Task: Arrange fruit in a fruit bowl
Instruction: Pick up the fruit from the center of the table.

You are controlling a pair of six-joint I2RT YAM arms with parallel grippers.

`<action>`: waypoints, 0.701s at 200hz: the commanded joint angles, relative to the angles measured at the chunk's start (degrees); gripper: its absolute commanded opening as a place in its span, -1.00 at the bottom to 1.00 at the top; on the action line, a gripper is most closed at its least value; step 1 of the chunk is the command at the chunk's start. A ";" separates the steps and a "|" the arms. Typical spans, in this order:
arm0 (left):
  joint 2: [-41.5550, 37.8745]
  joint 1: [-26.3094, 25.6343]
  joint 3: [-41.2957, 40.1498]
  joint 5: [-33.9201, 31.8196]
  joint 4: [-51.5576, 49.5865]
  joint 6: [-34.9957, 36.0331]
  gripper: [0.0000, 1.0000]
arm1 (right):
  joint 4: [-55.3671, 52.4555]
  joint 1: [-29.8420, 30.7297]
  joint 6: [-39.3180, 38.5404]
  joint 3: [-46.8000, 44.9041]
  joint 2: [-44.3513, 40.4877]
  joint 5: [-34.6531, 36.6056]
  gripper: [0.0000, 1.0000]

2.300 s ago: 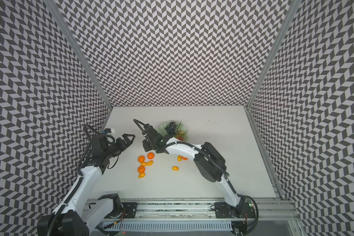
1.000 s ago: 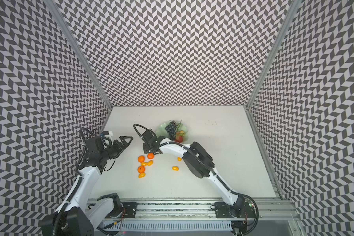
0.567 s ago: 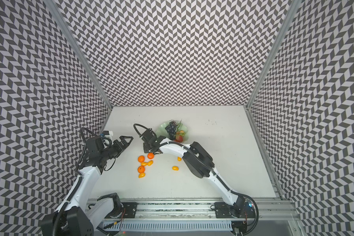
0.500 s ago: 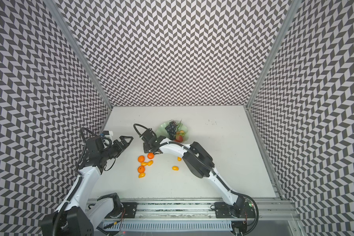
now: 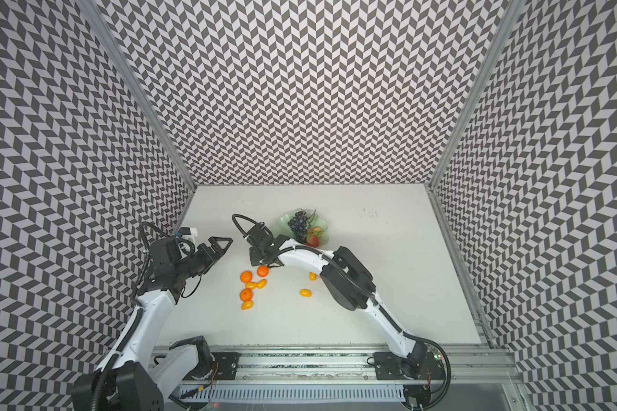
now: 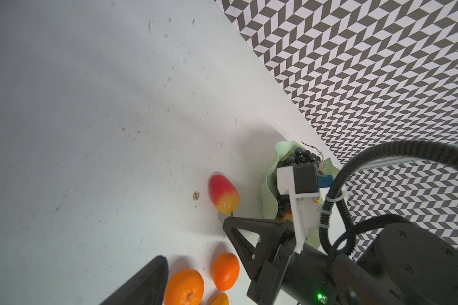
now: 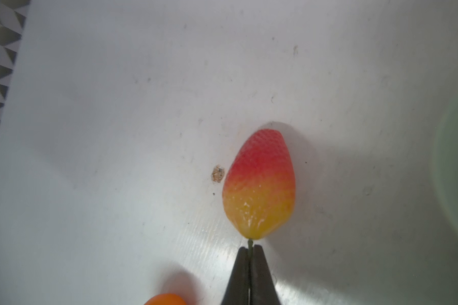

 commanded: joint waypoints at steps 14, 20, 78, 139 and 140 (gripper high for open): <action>-2.73 0.19 -0.40 2.23 2.15 1.08 1.00 | 7.52 -0.06 -3.31 -6.42 -10.94 -1.95 -1.00; -3.07 0.04 -0.41 2.58 2.46 1.00 1.00 | 8.58 -0.03 -3.53 -7.96 -12.43 -2.01 -1.00; -4.52 -8.74 -0.46 1.34 8.39 -1.78 1.00 | 14.04 -1.38 -2.92 -23.47 -26.45 2.07 -1.00; 2.82 -26.23 3.00 -7.35 15.08 -4.17 1.00 | 14.89 -9.83 -1.02 -38.57 -38.98 2.92 -1.00; 2.96 -26.47 3.09 -7.47 15.17 -4.17 1.00 | 14.94 -9.91 -1.02 -38.76 -39.05 2.94 -1.00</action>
